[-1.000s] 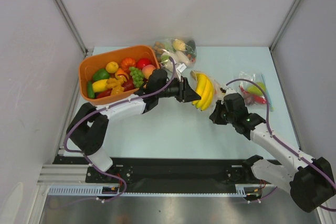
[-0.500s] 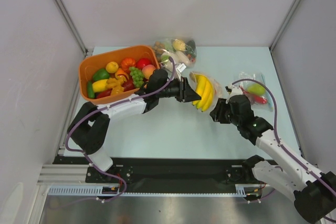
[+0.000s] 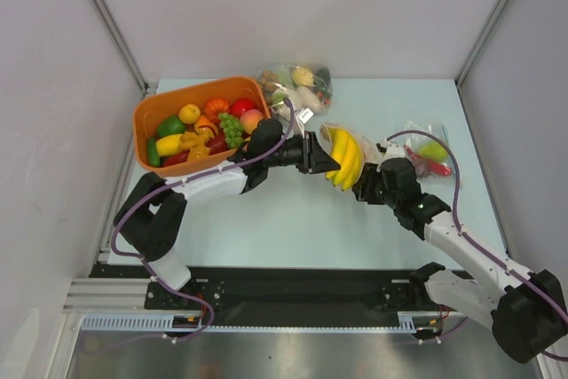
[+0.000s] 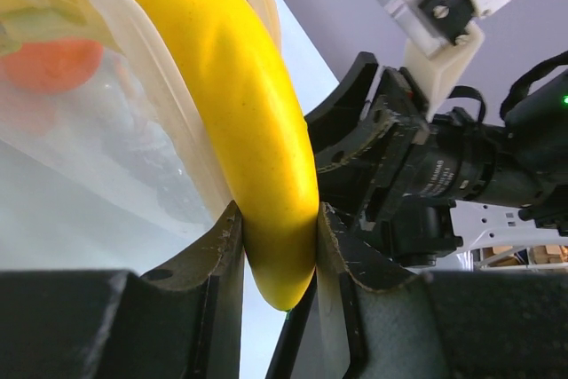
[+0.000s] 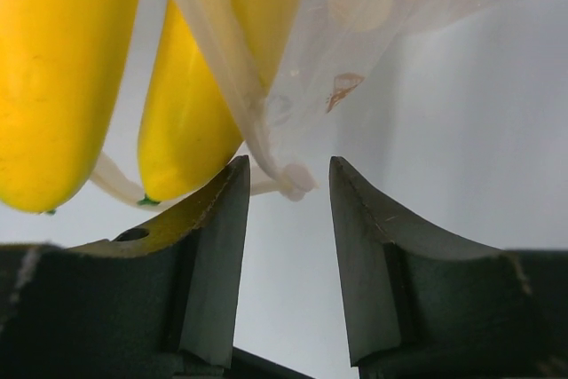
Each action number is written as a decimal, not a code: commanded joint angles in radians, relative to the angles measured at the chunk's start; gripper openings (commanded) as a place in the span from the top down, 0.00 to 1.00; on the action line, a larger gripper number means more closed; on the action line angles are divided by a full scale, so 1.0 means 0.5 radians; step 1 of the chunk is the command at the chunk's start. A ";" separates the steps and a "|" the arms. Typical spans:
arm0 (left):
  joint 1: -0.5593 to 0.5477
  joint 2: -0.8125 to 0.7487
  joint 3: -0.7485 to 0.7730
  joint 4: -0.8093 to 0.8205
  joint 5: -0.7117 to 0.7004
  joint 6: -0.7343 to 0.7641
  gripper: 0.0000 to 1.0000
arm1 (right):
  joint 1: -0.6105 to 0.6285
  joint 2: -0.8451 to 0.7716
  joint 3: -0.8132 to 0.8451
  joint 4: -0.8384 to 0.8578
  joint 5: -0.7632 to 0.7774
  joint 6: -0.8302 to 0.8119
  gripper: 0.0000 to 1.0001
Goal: Open the zip-top bag and remove the fake food
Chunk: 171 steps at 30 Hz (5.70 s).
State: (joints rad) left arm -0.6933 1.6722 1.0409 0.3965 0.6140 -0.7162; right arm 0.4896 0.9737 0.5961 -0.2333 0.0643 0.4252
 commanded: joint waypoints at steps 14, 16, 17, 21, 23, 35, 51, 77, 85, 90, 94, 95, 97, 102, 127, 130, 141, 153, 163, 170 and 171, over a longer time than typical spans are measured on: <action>0.012 0.012 0.007 0.280 0.082 -0.138 1.00 | 0.015 0.078 -0.124 0.384 0.046 -0.132 1.00; 0.009 0.030 0.017 0.281 0.058 -0.138 1.00 | 0.018 0.041 -0.118 0.332 0.043 -0.135 1.00; 0.012 0.036 0.032 0.281 0.033 -0.141 1.00 | 0.015 0.025 -0.115 0.307 0.031 -0.139 1.00; 0.012 0.064 0.081 0.290 -0.013 -0.151 1.00 | 0.018 -0.036 -0.115 0.212 -0.018 -0.129 1.00; 0.015 0.076 0.109 0.290 -0.034 -0.141 1.00 | 0.024 -0.064 -0.112 0.163 -0.058 -0.108 1.00; 0.031 0.049 0.072 0.458 0.021 -0.307 1.00 | 0.058 0.034 -0.118 0.111 0.104 -0.040 1.00; 0.040 -0.264 -0.081 -0.170 0.376 0.112 1.00 | -0.065 0.096 0.029 0.105 0.258 -0.077 1.00; 0.080 -1.046 -0.054 -1.421 0.825 1.251 0.99 | -0.433 0.096 0.041 0.101 0.003 -0.185 1.00; 0.613 -1.283 -0.186 -0.935 0.626 0.874 1.00 | -0.464 0.077 0.038 0.077 -0.018 -0.206 1.00; 0.825 -1.225 0.001 -1.166 0.196 0.907 1.00 | -0.488 0.093 0.035 0.095 -0.058 -0.203 1.00; 1.012 -1.148 0.237 -1.559 -0.168 1.021 1.00 | -0.498 0.077 0.038 0.086 -0.067 -0.212 1.00; 1.034 -1.126 0.277 -1.645 -0.334 1.109 1.00 | -0.501 0.065 0.029 0.086 -0.070 -0.212 1.00; 1.134 -1.108 0.329 -1.805 -0.445 1.168 1.00 | -0.507 0.059 0.023 0.083 -0.082 -0.215 1.00; 1.377 -1.105 0.265 -1.861 -0.562 1.279 1.00 | -0.522 0.038 0.020 0.083 -0.107 -0.212 1.00; 1.727 -0.825 0.226 -2.122 -0.688 1.466 0.51 | -0.553 -0.021 -0.002 0.037 -0.172 -0.237 1.00; 1.727 -0.887 0.195 -2.106 -0.688 1.457 0.32 | -0.556 -0.027 -0.011 0.037 -0.178 -0.237 1.00; 1.727 -0.979 0.385 -2.152 -0.703 1.445 0.21 | -0.559 -0.045 -0.032 0.028 -0.184 -0.231 1.00; 1.547 -1.049 0.600 -2.186 -0.878 1.457 0.22 | -0.562 -0.055 -0.023 0.025 -0.193 -0.228 1.00; 0.703 -0.961 0.713 -2.017 -1.090 1.264 0.23 | -0.559 -0.094 -0.014 -0.003 -0.211 -0.206 1.00; 0.237 -0.884 0.483 -1.586 -0.888 0.976 0.23 | -0.510 -0.137 -0.014 -0.009 -0.248 -0.145 1.00; 0.166 -0.857 0.447 -1.533 -0.869 0.936 0.23 | -0.495 -0.137 -0.008 -0.009 -0.248 -0.139 1.00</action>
State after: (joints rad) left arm -0.5461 1.2201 1.3075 -0.5102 0.1303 -0.1452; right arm 0.2245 0.9295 0.5762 -0.2451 -0.0441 0.3332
